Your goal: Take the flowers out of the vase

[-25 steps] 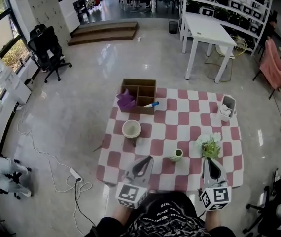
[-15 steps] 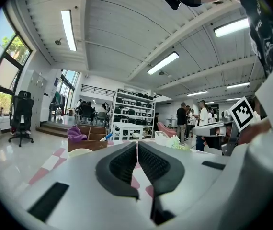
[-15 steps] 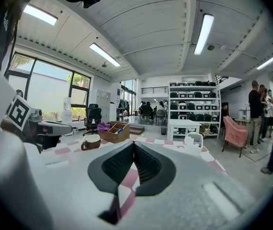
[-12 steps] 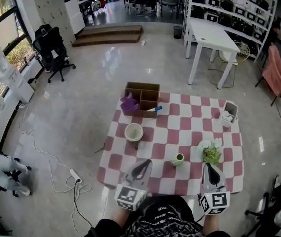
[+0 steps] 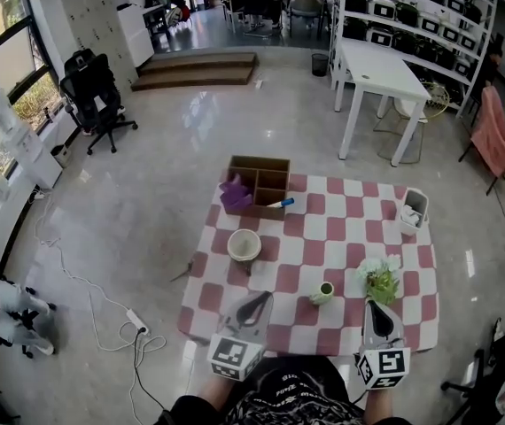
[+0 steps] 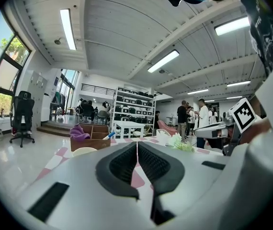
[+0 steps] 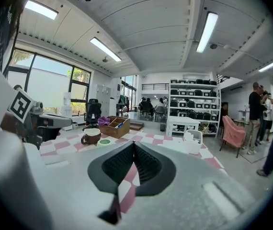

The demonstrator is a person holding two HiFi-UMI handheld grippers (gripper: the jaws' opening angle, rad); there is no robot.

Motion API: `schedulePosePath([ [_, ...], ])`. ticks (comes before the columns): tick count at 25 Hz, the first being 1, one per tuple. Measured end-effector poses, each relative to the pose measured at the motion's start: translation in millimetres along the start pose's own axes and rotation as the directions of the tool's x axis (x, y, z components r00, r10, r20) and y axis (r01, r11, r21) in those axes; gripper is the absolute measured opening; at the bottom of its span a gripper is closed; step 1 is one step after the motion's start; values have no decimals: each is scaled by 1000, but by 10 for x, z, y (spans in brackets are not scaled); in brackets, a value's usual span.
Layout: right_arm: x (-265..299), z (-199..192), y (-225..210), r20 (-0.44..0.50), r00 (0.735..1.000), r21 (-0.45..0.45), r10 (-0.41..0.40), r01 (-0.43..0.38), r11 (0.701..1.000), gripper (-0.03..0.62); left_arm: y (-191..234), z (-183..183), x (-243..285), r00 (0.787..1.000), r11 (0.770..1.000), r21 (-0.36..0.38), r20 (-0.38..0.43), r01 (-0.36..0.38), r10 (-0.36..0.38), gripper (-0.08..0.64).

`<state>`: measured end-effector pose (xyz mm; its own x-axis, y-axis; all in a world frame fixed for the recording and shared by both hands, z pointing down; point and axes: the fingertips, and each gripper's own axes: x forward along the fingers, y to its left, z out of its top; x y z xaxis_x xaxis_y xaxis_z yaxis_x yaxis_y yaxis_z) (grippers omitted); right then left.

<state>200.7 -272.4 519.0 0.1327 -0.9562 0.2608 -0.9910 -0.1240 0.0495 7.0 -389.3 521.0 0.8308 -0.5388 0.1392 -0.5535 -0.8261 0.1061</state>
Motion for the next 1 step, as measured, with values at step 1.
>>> schedulePosePath([
  [1,2,-14,9,-4,1000,1,0,0,1000,5,6,-14,-11,1000,1000,-2,-5,1,-1,15],
])
